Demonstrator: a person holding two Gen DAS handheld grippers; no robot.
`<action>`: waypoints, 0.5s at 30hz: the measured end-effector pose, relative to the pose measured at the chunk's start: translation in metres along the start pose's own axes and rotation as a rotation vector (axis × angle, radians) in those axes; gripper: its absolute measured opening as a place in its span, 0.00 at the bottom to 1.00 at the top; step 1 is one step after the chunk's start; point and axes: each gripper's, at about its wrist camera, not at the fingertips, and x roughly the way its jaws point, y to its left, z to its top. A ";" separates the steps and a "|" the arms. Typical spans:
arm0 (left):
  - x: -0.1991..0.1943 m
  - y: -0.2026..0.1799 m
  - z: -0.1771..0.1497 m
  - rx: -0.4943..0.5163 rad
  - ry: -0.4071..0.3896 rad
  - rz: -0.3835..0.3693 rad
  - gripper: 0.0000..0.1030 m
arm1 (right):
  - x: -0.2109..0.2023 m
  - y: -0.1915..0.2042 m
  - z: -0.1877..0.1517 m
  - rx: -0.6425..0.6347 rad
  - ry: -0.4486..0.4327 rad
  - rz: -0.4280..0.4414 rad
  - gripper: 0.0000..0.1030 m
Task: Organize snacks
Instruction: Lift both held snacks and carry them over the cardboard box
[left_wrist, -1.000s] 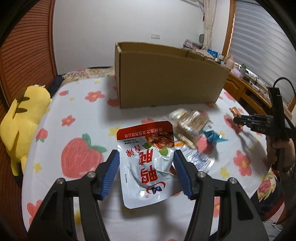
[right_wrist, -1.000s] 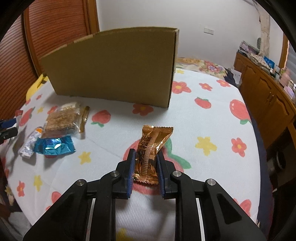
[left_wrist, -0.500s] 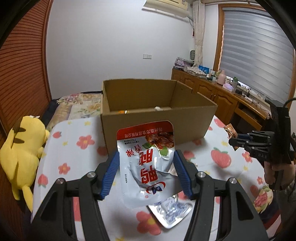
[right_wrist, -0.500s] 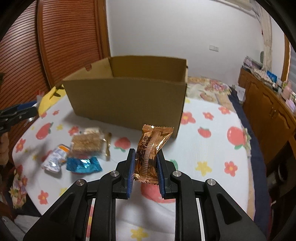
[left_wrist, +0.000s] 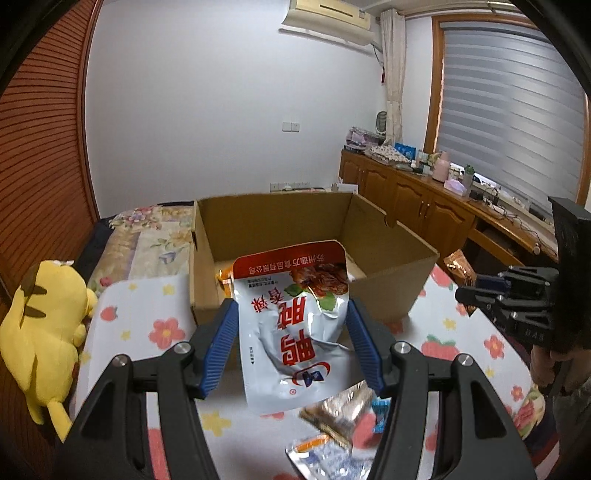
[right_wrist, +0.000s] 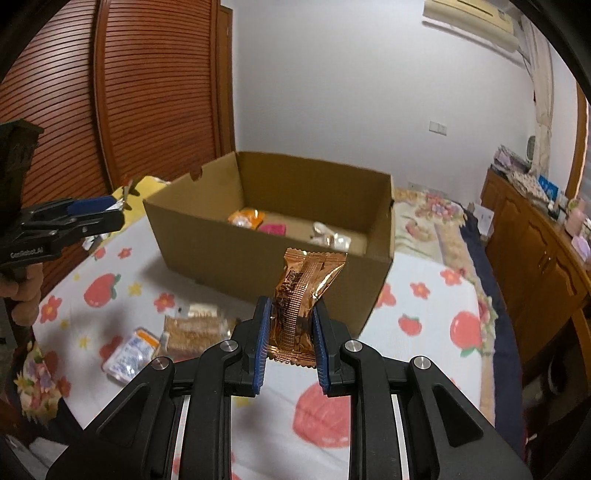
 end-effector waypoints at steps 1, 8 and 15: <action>0.001 0.001 0.003 -0.002 -0.004 0.001 0.58 | 0.001 0.000 0.005 0.000 -0.003 0.003 0.19; 0.014 0.004 0.029 0.008 -0.018 0.028 0.58 | 0.007 0.002 0.030 -0.010 -0.025 0.001 0.19; 0.030 0.006 0.045 0.011 -0.014 0.049 0.58 | 0.018 0.005 0.048 -0.022 -0.031 -0.010 0.19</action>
